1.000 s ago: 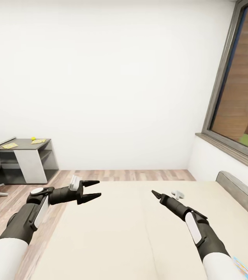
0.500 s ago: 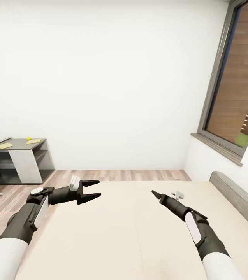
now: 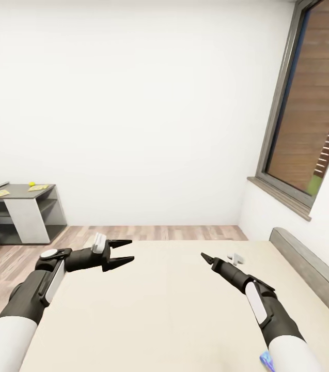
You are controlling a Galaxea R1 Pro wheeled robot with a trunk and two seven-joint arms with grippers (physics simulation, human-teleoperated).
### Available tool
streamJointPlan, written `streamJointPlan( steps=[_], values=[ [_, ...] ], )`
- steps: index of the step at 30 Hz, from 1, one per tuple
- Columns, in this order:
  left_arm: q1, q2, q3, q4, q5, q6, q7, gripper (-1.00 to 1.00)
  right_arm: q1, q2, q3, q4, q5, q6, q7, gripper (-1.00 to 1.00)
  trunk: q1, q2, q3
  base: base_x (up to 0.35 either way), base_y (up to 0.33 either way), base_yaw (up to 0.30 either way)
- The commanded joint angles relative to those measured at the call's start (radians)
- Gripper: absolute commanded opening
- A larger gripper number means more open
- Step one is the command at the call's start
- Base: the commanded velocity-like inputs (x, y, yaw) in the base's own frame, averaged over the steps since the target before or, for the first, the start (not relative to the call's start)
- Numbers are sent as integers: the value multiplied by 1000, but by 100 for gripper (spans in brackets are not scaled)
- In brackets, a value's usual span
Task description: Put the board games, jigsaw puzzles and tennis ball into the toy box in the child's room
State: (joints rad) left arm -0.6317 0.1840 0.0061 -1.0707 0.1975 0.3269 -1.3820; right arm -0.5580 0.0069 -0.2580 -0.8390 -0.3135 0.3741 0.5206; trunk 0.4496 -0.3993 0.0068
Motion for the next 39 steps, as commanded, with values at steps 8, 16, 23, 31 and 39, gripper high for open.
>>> streamJointPlan(
  steps=[8, 16, 23, 31, 39],
  values=[
    [0, 0, 0, 0, 2, 11, -3, 100, 0, 1, -3, 0, -9, 9, 2, 100, 0, -1, 0, 0, -242, 0],
    [0, 0, 0, -1, 2, 11, -3, 100, 0, 1, -3, 0, -9, 9, 2, 100, 0, -1, 0, 0, -242, 0],
    [0, 0, 0, -1, 2, 11, -3, 100, 0, 1, -3, 0, -8, 8, 2, 100, 0, -1, 0, 0, -242, 0],
    [0, 0, 0, -1, 2, 11, -3, 100, 0, 1, -3, 0, -8, 9, 2, 100, 0, -1, 0, 0, -242, 0],
    [0, 0, 0, -2, 2, 11, -3, 100, 0, 1, -3, 0, -7, 9, 2, 100, 0, -1, 0, 0, -242, 0]
  ],
)
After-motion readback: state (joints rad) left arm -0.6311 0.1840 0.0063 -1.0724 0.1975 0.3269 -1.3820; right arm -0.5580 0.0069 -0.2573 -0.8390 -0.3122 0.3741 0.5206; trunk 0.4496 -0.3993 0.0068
